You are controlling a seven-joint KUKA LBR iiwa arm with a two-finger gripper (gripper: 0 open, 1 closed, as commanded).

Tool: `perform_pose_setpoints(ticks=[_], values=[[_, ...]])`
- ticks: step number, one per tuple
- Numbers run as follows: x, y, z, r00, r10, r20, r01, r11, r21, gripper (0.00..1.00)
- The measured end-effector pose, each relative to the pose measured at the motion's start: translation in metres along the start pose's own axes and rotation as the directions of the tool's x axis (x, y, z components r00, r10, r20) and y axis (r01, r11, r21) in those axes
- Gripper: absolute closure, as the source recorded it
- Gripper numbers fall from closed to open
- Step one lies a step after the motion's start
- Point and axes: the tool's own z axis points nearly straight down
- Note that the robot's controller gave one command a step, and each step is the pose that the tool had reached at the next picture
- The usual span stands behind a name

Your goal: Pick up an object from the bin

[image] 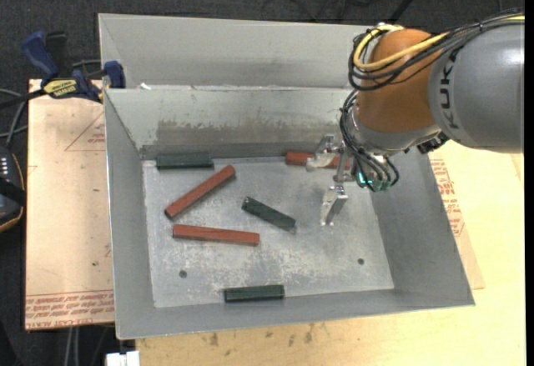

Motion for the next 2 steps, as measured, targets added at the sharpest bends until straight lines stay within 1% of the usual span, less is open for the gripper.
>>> perform_pose_setpoints(ticks=[1,2], values=[[-0.002,0.0,-0.004,1.0,-0.001,0.007,0.001,1.0,0.0,0.0],[-0.02,0.057,0.056,0.996,-0.094,0.004,0.094,0.996,0.004,0.0]])
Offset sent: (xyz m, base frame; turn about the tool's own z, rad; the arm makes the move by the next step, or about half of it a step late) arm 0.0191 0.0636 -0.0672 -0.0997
